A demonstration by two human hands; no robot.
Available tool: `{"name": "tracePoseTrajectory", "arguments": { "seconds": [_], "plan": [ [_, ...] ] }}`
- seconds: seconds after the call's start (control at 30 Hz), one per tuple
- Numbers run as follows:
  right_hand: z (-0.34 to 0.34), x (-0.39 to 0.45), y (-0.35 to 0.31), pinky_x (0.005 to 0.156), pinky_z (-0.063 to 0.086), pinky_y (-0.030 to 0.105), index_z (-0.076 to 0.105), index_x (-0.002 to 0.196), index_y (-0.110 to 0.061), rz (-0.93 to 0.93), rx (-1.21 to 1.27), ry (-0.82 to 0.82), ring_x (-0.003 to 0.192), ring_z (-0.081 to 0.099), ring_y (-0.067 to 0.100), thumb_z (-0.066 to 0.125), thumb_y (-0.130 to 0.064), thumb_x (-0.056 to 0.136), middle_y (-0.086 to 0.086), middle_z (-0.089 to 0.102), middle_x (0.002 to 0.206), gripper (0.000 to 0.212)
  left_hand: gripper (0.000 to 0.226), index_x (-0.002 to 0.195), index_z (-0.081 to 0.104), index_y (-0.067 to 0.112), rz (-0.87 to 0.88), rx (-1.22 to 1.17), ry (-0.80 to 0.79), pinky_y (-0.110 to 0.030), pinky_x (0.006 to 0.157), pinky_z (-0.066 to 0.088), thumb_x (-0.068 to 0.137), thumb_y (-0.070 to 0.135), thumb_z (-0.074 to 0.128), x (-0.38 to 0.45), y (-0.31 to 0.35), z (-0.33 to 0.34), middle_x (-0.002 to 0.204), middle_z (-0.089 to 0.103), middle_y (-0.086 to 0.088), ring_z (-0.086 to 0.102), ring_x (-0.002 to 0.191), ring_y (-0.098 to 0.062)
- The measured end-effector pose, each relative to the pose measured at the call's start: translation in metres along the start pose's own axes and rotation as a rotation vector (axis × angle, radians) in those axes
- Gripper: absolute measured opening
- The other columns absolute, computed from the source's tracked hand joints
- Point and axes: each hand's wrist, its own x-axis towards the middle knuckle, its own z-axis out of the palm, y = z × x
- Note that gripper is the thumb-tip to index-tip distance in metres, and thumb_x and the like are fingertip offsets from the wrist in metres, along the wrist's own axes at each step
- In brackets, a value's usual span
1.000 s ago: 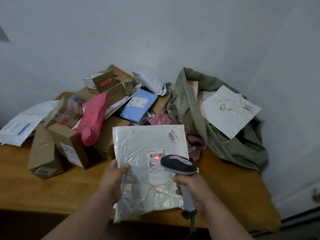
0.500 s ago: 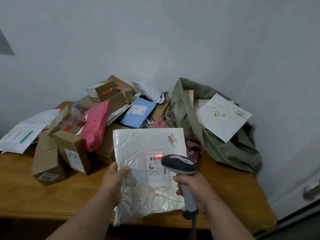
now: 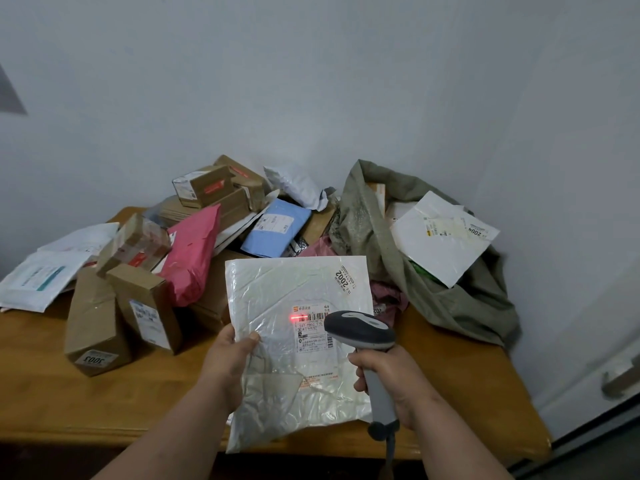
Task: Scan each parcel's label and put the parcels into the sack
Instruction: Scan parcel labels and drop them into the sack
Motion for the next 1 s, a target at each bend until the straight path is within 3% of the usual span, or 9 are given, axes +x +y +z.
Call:
{"name": "tracePoseTrajectory", "arguments": {
  "seconds": [0.27, 0.37, 0.43, 0.57, 0.7, 0.77, 0.9, 1.0],
  "plan": [
    [0.002, 0.004, -0.002, 0.062, 0.053, 0.035, 0.073, 0.094, -0.009, 0.007, -0.016, 0.016, 0.058, 0.064, 0.017, 0.078, -0.013, 0.081, 0.005, 0.065, 0.066, 0.015, 0.023, 0.119, 0.061, 0.017, -0.010, -0.007, -0.010, -0.064, 0.080, 0.055, 0.097, 0.008, 0.060, 0.002, 0.003, -0.001, 0.112, 0.068, -0.020, 0.067, 0.100, -0.045],
    [0.001, 0.008, -0.004, 0.068, 0.052, 0.038, 0.075, 0.090, -0.013, -0.026, -0.007, 0.066, 0.065, 0.067, 0.018, 0.079, -0.011, 0.079, 0.004, 0.069, 0.073, 0.011, 0.024, 0.120, 0.060, 0.016, -0.012, -0.024, -0.022, -0.061, 0.076, 0.057, 0.098, 0.007, 0.059, 0.003, 0.007, 0.000, 0.111, 0.069, -0.021, 0.067, 0.099, -0.045],
    [-0.004, 0.011, -0.005, 0.075, 0.052, 0.039, 0.075, 0.089, -0.016, -0.055, 0.001, 0.153, 0.082, 0.068, 0.023, 0.080, -0.010, 0.077, 0.004, 0.073, 0.083, 0.014, 0.022, 0.117, 0.062, 0.017, -0.017, -0.034, -0.031, -0.056, 0.068, 0.059, 0.098, 0.006, 0.058, 0.006, 0.010, -0.002, 0.104, 0.072, -0.019, 0.070, 0.092, -0.043],
    [-0.018, 0.013, -0.016, 0.095, 0.053, 0.060, 0.072, 0.099, -0.014, -0.042, 0.122, 0.231, 0.100, 0.066, 0.041, 0.081, -0.006, 0.074, 0.018, 0.073, 0.102, 0.028, 0.021, 0.112, 0.065, 0.015, -0.023, -0.058, -0.071, -0.040, 0.055, 0.058, 0.097, 0.002, 0.057, 0.013, 0.019, 0.000, 0.085, 0.076, -0.011, 0.074, 0.072, -0.030],
    [-0.036, 0.009, -0.027, 0.080, 0.058, 0.054, 0.075, 0.101, -0.006, 0.025, 0.290, 0.044, 0.083, 0.072, 0.039, 0.086, -0.011, 0.056, 0.022, 0.074, 0.099, 0.046, 0.024, 0.110, 0.067, 0.017, -0.034, -0.031, -0.171, -0.045, 0.064, 0.060, 0.095, 0.001, 0.056, 0.023, 0.031, 0.020, 0.095, 0.076, -0.014, 0.074, 0.081, -0.035],
    [-0.046, 0.009, -0.029, 0.082, 0.058, 0.055, 0.079, 0.095, -0.007, 0.028, 0.353, -0.017, 0.084, 0.073, 0.039, 0.089, -0.013, 0.050, 0.023, 0.075, 0.101, 0.046, 0.025, 0.110, 0.068, 0.018, -0.036, 0.022, -0.230, -0.048, 0.071, 0.060, 0.095, 0.002, 0.057, 0.027, 0.040, 0.039, 0.101, 0.075, -0.016, 0.073, 0.088, -0.038],
    [-0.075, 0.015, -0.037, 0.076, 0.060, 0.052, 0.074, 0.105, -0.003, -0.051, 0.451, 0.124, 0.085, 0.075, 0.039, 0.083, -0.010, 0.061, 0.022, 0.076, 0.103, 0.045, 0.022, 0.106, 0.069, 0.017, 0.070, 0.133, -0.312, -0.033, 0.057, 0.059, 0.095, 0.002, 0.058, 0.038, 0.061, 0.102, 0.087, 0.077, -0.008, 0.075, 0.071, -0.024],
    [-0.099, 0.022, -0.046, 0.074, 0.060, 0.050, 0.078, 0.095, -0.008, -0.113, 0.511, 0.273, 0.083, 0.075, 0.037, 0.080, -0.011, 0.061, 0.018, 0.077, 0.099, 0.034, 0.023, 0.098, 0.070, 0.022, 0.210, 0.278, -0.362, -0.034, 0.062, 0.058, 0.093, 0.002, 0.059, 0.041, 0.074, 0.156, 0.083, 0.077, -0.003, 0.074, 0.075, -0.022]
  ]
}}
